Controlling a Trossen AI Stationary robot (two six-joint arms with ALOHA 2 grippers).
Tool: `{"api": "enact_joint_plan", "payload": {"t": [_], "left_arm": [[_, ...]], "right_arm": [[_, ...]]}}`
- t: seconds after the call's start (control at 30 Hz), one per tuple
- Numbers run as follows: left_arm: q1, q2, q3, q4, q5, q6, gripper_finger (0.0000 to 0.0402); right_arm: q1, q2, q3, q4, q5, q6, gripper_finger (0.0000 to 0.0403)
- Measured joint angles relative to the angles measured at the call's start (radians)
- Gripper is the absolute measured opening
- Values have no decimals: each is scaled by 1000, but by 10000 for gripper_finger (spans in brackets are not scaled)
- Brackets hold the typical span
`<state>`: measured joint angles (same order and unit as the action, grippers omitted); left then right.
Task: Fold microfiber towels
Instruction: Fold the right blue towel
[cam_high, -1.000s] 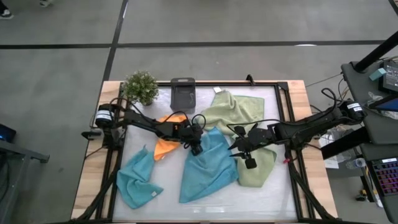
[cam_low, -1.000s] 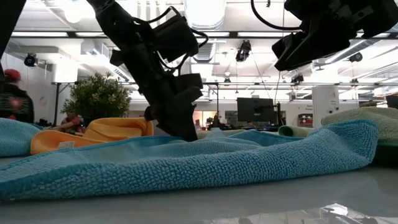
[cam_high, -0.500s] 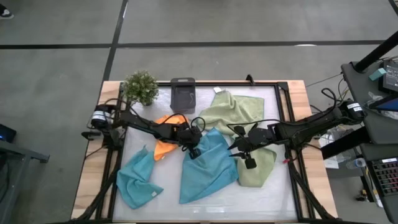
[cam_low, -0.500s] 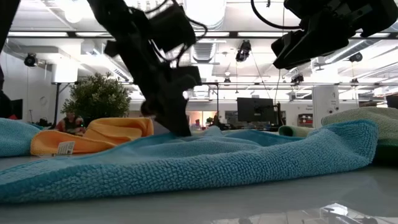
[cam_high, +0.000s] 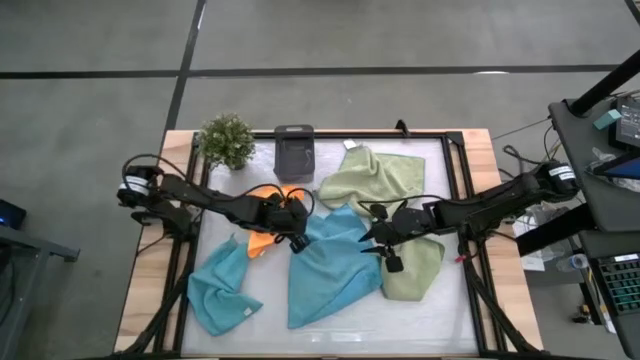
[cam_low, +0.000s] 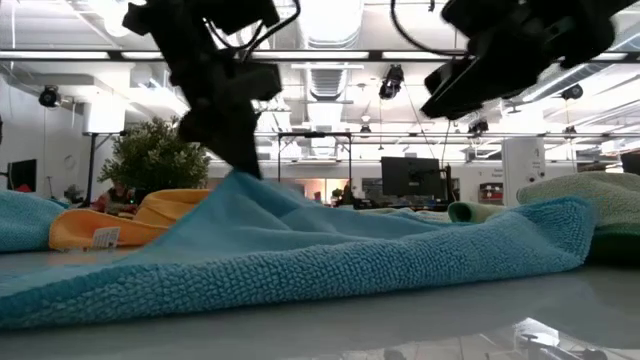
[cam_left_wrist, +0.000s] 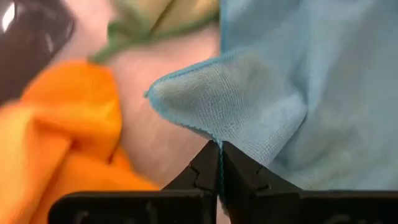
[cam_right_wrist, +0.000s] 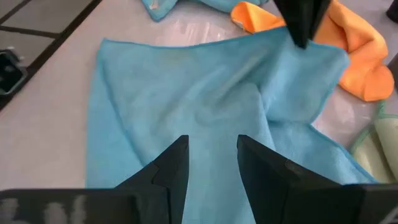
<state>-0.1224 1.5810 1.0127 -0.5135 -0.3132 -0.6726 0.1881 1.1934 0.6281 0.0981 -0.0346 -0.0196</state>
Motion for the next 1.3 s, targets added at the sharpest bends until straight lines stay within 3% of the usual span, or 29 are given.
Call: {"api": "enact_joint_plan", "payload": {"t": [0.23, 0.57, 1.0, 1.3], "left_arm": [[-46, 3, -6, -163, 52, -183, 0], [-87, 4, -5, -169, 122, -314, 0], [-91, 6, -6, -304, -3, -342, 0], [-89, 6, -6, -308, -114, -339, 0]], "right_arm": [[-76, 131, 0, 131, 9, 6, 95], [-209, 337, 95, 167, 10, -52, 29], [-274, 505, 151, 166, 25, -83, 9], [-321, 477, 151, 27, 143, -75, 8]]}}
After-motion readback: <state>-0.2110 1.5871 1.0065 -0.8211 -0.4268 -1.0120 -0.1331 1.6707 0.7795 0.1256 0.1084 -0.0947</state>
